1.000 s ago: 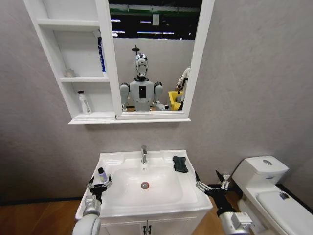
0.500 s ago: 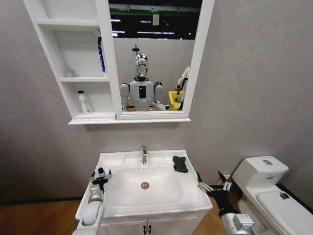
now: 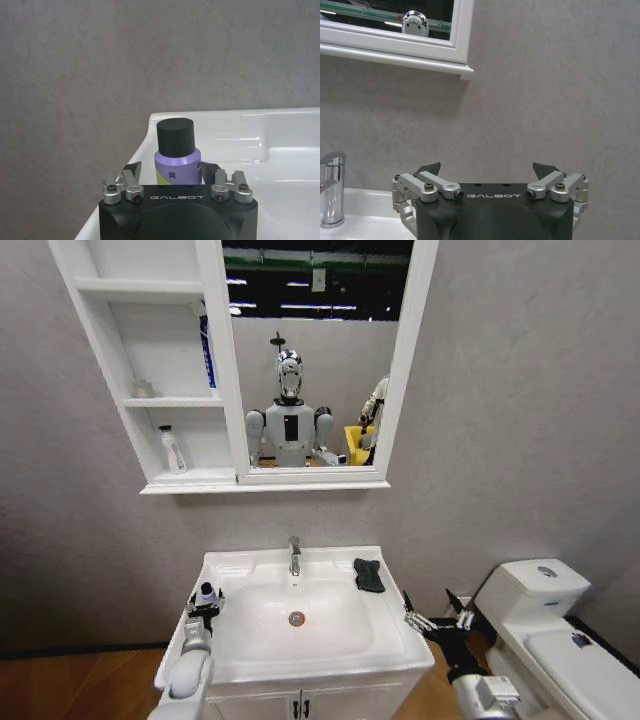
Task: Move facial cleanser and shampoo from washbasin to cabinet, then wipe washbasin with towel.
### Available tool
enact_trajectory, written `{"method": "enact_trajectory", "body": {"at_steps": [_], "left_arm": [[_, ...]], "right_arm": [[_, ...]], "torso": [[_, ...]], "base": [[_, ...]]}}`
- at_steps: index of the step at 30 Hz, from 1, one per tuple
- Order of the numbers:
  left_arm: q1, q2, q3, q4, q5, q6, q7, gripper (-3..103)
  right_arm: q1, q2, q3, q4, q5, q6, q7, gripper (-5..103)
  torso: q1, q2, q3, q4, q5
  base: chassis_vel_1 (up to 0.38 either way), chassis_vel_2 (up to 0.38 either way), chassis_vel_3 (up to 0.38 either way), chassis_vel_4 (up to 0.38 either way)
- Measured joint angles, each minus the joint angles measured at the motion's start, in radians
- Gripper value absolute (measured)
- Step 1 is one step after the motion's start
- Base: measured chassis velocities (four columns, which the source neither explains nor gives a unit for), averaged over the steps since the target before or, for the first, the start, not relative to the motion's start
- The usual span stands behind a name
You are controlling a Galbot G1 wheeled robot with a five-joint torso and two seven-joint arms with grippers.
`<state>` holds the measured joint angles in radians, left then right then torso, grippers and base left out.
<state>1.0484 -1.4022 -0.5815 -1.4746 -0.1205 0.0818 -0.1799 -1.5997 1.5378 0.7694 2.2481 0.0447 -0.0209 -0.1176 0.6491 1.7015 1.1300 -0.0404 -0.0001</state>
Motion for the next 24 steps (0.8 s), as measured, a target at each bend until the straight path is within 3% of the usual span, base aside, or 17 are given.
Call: {"method": "enact_trajectory", "body": {"at_steps": [2, 7, 10, 14, 16, 17, 19, 20, 22, 23, 24], "left_arm": [[-0.001, 0.001, -0.001, 0.001, 0.001, -0.002, 0.000, 57], [0.001, 0.003, -0.001, -0.007, 0.000, -0.002, 0.000, 43], [0.008, 0.006, -0.001, -0.026, -0.005, 0.004, 0.000, 43], [0.050, 0.033, 0.007, -0.135, -0.037, 0.050, -0.005, 43], [0.098, 0.080, 0.022, -0.286, -0.066, 0.109, -0.055, 43], [0.098, 0.080, 0.022, -0.286, -0.066, 0.109, -0.055, 43], [0.132, 0.167, 0.038, -0.488, -0.087, 0.177, -0.127, 43], [0.132, 0.167, 0.038, -0.488, -0.087, 0.177, -0.127, 43], [0.127, 0.278, 0.055, -0.680, -0.223, 0.307, -0.211, 43], [0.127, 0.278, 0.055, -0.680, -0.223, 0.307, -0.211, 43], [0.112, 0.329, 0.059, -0.761, -0.313, 0.373, -0.244, 43]], "right_arm": [[0.000, 0.002, 0.000, 0.001, 0.000, 0.000, 0.000, 100], [-0.001, 0.004, -0.001, 0.003, 0.000, 0.000, 0.001, 100], [0.000, 0.004, -0.002, 0.005, 0.000, -0.001, 0.001, 100], [0.002, 0.003, -0.001, 0.006, 0.001, -0.004, 0.007, 100], [0.001, 0.001, 0.000, 0.006, 0.001, -0.004, 0.008, 100], [0.001, 0.001, 0.000, 0.006, 0.001, -0.004, 0.008, 100], [0.003, 0.002, -0.005, 0.000, 0.001, -0.004, 0.009, 100], [0.003, 0.002, -0.005, 0.000, 0.001, -0.004, 0.009, 100], [0.010, 0.008, -0.020, -0.008, 0.000, -0.007, 0.009, 100], [0.010, 0.008, -0.020, -0.008, 0.000, -0.007, 0.009, 100], [0.013, 0.012, -0.027, -0.010, 0.000, -0.010, 0.010, 100]], "torso": [[0.000, 0.000, 0.000, 0.0000, 0.0001], [0.000, 0.000, 0.000, 0.0000, 0.0000], [0.000, 0.000, 0.000, 0.0000, 0.0000], [0.000, 0.000, 0.000, 0.0001, -0.0004], [0.000, 0.000, 0.000, -0.0001, 0.0001], [0.000, 0.000, 0.000, -0.0001, 0.0001], [0.000, 0.000, 0.000, 0.0003, 0.0000], [0.000, 0.000, 0.000, 0.0003, 0.0000], [0.000, 0.000, 0.000, 0.0001, 0.0001], [0.000, 0.000, 0.000, 0.0001, 0.0001], [0.000, 0.000, 0.000, 0.0001, 0.0000]], "base": [[0.000, 0.000, 0.000, 0.000], [0.000, 0.000, 0.000, 0.000], [0.000, 0.000, 0.000, 0.000], [0.000, 0.000, 0.000, 0.000], [0.000, 0.000, 0.000, 0.000], [0.000, 0.000, 0.000, 0.000], [0.000, 0.000, 0.000, 0.000], [0.000, 0.000, 0.000, 0.000], [0.000, 0.000, 0.000, 0.000], [0.000, 0.000, 0.000, 0.000], [0.000, 0.000, 0.000, 0.000]]}}
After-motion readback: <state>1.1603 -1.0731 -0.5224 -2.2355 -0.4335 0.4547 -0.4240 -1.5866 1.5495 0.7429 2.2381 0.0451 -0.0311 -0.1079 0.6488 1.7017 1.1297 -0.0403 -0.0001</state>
